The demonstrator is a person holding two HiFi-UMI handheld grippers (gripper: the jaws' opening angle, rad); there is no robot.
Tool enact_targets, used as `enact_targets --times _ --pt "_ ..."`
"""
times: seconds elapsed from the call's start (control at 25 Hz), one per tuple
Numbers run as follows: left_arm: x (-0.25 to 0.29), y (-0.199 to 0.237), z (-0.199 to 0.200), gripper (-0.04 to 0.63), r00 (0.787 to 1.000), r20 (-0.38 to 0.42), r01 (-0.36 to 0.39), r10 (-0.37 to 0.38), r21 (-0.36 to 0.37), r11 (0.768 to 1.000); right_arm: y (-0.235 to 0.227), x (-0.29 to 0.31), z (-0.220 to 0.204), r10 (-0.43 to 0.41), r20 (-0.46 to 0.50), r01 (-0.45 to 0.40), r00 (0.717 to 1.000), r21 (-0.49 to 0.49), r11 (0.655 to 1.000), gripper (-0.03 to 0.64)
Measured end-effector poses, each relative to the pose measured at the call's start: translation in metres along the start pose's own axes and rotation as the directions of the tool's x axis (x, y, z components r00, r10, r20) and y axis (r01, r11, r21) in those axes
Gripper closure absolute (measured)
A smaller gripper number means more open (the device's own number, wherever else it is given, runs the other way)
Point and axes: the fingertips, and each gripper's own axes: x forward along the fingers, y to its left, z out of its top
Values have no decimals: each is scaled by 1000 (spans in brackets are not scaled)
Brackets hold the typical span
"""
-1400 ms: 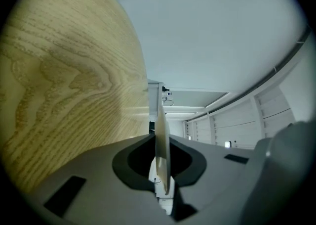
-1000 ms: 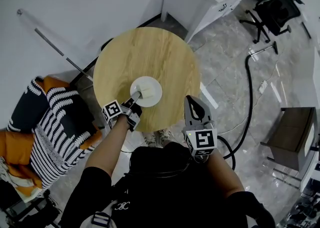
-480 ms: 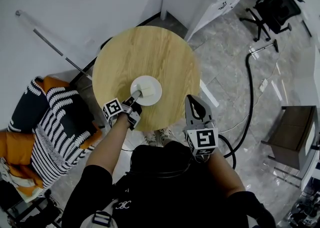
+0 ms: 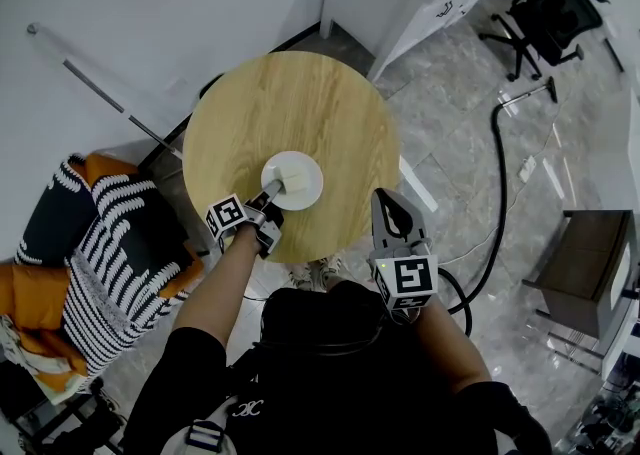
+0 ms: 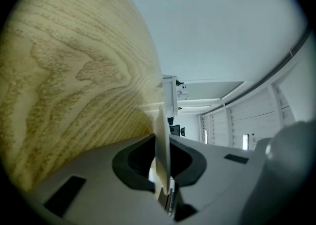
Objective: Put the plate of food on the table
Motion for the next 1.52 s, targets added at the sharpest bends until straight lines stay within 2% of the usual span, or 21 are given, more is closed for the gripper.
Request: enact_targets --times 0.2,0.52,0.76,0.88,1.04,1.2,1.32,1.52 --pt "-1 0 1 568 1000 -1 -23 23 4 1000 0 0 1 5 -3 -5 1000 6 1000 609" --pt "5 10 3 568 988 5 -157 157 -17 987 -1 6 2 8 3 -8 1000 23 1000 609" --pt "10 17 9 565 965 0 -263 263 -46 964 0 9 3 6 3 -6 1000 24 1000 609" --pt "8 19 11 557 943 1 -332 332 -17 943 -1 6 2 7 3 -7 1000 30 1000 609" --pt "5 18 12 543 893 26 -450 449 43 892 -6 2 3 -1 6 1 1000 31 1000 609" --pt "2 19 14 523 854 37 -520 518 72 851 -6 0 2 -6 10 5 1000 30 1000 609" --pt "1 18 16 515 837 42 -547 545 76 834 -8 -2 4 -9 12 9 1000 30 1000 609" --pt "-3 17 18 485 821 58 -572 569 91 816 -15 -6 3 -23 15 23 1000 32 999 609"
